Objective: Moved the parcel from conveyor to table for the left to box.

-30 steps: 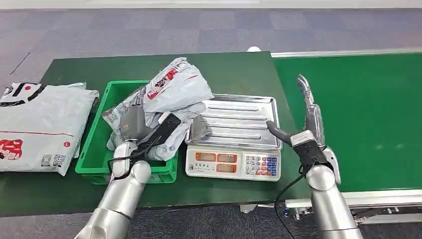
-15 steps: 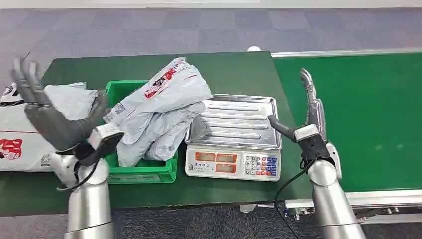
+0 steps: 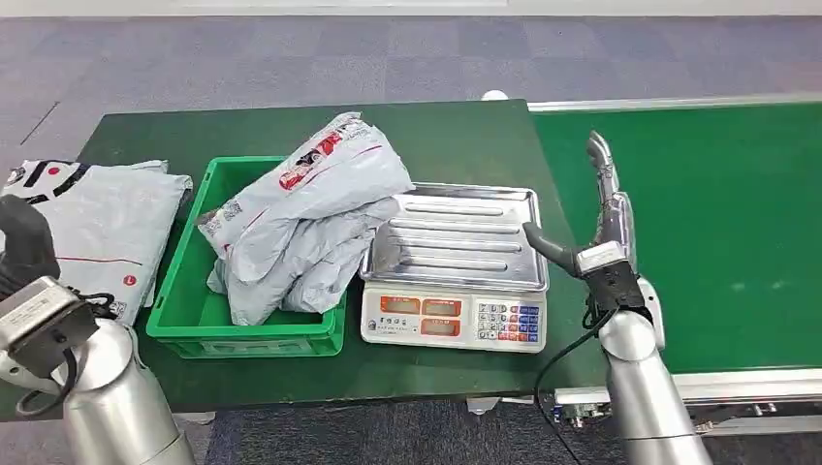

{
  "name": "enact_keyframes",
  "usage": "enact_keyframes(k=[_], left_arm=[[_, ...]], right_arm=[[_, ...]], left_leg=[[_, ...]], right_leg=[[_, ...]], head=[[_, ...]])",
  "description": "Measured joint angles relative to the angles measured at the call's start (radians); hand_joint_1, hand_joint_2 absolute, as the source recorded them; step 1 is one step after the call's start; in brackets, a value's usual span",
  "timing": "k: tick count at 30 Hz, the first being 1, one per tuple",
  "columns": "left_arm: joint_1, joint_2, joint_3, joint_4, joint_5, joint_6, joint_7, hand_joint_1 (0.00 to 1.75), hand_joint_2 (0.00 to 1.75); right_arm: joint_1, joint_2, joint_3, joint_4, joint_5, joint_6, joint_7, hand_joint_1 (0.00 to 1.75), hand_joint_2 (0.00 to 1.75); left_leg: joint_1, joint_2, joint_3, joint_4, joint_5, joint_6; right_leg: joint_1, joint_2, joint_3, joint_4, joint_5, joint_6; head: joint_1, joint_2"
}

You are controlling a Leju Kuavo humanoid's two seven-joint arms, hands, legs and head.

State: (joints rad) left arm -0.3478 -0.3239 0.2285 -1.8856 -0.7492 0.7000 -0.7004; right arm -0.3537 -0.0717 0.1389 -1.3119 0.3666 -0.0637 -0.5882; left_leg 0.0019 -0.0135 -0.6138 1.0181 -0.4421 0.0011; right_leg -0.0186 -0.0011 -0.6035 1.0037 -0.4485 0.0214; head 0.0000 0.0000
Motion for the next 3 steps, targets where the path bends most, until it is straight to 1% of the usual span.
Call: enact_keyframes(k=[3], left_arm=[[0.000, 0.000, 0.001, -0.008, 0.000, 0.000, 0.000, 0.00, 0.00]], right_arm=[[0.000, 0.000, 0.000, 0.000, 0.000, 0.000, 0.000, 0.00, 1.75]], left_leg=[[0.000, 0.000, 0.000, 0.000, 0.000, 0.000]], right_leg=[[0.000, 0.000, 0.000, 0.000, 0.000, 0.000]], head=[[0.000, 0.000]])
